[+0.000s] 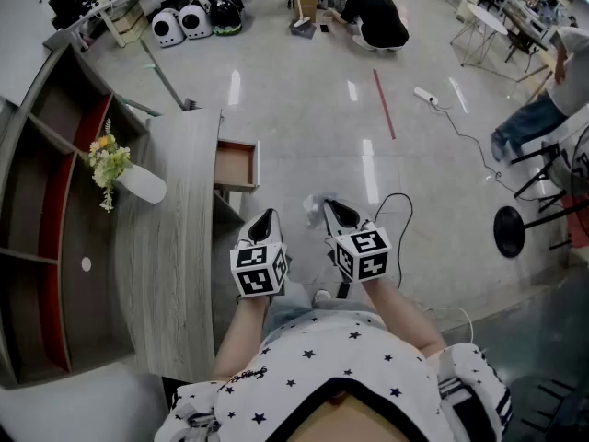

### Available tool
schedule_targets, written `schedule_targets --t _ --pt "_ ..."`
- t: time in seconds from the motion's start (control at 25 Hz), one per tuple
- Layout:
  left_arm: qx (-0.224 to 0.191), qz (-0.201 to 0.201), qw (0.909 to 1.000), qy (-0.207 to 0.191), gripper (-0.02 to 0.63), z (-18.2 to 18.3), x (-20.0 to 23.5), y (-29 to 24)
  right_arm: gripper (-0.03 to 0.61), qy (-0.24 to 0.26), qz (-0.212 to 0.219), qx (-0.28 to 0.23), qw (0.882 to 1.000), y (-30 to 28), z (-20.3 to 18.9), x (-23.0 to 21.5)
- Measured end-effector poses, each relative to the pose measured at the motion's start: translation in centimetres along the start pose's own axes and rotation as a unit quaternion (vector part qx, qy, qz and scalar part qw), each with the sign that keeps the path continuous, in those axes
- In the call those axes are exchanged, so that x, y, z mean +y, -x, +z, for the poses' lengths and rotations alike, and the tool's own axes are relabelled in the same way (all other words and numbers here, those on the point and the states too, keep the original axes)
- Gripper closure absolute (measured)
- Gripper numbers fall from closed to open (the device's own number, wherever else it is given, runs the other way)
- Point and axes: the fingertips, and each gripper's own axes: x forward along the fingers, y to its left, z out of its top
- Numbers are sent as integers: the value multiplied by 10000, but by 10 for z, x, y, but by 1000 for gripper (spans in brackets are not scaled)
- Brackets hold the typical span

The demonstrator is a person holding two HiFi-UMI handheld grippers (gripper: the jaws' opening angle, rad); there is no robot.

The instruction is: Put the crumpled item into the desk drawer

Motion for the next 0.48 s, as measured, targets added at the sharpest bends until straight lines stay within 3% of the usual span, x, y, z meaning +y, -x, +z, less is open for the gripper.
schedule_targets --t 0.2,0.48 --pt "-79 85 9999 127 600 -21 -19 24 572 283 145 8 9995 24 -13 4" --pt "-57 203 9997 131 600 -36 -19 49 572 218 338 -228 9989 37 -5 17"
